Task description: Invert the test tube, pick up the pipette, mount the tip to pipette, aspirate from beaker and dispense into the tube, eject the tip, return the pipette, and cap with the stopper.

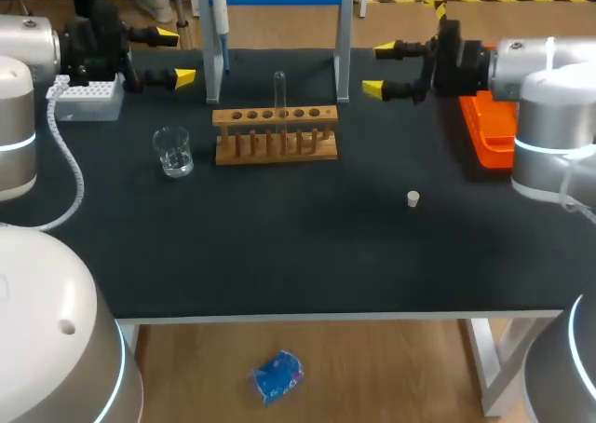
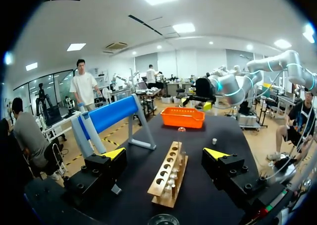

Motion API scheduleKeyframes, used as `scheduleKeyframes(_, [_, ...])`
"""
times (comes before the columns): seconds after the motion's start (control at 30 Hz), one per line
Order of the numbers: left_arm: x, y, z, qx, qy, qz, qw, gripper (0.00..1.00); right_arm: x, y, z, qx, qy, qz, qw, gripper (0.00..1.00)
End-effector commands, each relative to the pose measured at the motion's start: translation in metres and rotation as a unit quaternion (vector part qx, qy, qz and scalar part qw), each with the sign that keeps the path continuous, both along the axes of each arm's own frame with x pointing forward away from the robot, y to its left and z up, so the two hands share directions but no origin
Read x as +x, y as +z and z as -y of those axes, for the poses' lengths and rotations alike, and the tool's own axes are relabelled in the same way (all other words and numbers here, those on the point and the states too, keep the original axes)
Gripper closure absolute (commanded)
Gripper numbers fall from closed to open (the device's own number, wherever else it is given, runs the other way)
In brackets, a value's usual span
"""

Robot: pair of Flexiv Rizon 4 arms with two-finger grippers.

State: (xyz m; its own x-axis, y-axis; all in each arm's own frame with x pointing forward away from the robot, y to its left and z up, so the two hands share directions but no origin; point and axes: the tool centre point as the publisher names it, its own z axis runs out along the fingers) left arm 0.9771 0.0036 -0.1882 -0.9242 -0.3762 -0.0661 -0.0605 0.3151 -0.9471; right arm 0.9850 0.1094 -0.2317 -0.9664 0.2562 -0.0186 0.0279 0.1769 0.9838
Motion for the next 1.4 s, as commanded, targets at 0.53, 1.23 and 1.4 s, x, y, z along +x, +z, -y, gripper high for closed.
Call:
scheduleKeyframes(0.53, [0.000,0.001,-0.001,0.001,-0.002,-0.002,1.000,0.00,0.001,-0.027,-0.112,0.069,0.198,0.018,0.978,0.00])
scheduleKeyframes(1.23, [0.000,0.001,-0.001,0.001,-0.002,-0.002,1.000,0.00,0.017,-0.042,-0.158,0.076,0.212,-0.004,0.974,0.05])
scheduleKeyframes(1.4, [0.000,0.001,-0.001,0.001,-0.002,-0.002,1.000,0.00,0.018,-0.045,-0.160,0.082,0.208,-0.009,0.975,0.12])
